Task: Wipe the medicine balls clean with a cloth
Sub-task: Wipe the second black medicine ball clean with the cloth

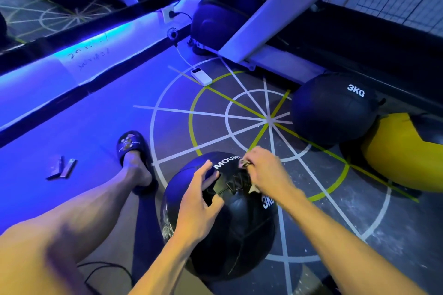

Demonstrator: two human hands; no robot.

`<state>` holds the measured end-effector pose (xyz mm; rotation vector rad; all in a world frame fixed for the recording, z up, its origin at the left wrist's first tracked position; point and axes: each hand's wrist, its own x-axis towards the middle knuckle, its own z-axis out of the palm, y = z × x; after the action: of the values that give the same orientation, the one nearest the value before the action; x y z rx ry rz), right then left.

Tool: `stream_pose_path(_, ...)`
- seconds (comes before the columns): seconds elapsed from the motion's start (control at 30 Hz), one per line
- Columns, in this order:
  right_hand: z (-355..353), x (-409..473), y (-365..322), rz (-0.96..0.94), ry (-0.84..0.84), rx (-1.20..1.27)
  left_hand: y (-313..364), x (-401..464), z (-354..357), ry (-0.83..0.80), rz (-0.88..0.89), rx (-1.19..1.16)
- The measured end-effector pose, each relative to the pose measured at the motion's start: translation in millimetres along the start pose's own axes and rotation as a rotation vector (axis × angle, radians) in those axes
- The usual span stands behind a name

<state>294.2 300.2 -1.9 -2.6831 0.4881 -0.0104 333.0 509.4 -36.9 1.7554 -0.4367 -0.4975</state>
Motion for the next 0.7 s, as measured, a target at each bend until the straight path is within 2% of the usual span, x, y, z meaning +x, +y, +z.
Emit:
stream_pose_path(0.07,-1.1,2.7,8.0,0.129,0.041,0.051,0.9,-1.0,2.4,0.007,0.004,0.022)
stream_pose_path(0.1,-0.4,-1.9,0.8,0.129,0.045,0.110,0.1,-0.5,1.9,0.012,0.004,0.031)
stream_pose_path(0.2,7.0,-31.6,-30.7,-0.064,-0.028,0.251,-3.8,2.8,-3.1,0.033,-0.006,0.029)
stream_pose_path(0.3,5.1,-37.9,-33.5,-0.228,-0.091,0.130,-1.9,2.4,-4.7,0.008,-0.013,0.008)
stream_pose_path(0.43,1.1,-2.2,-1.8,0.022,0.011,-0.008,4.1,2.0,3.8,-0.021,-0.008,0.037)
stream_pose_path(0.5,2.2,-2.3,-13.2,0.044,0.001,-0.029,3.9,1.9,3.6,-0.024,0.004,0.054)
stream_pose_path(0.63,8.2,-39.8,-52.4,-0.247,-0.120,0.064,-1.6,2.2,-2.1,-0.023,0.008,0.025)
stream_pose_path(0.7,3.6,-35.6,-37.4,-0.234,-0.105,0.060,2.1,1.6,-3.2,-0.050,0.009,0.022)
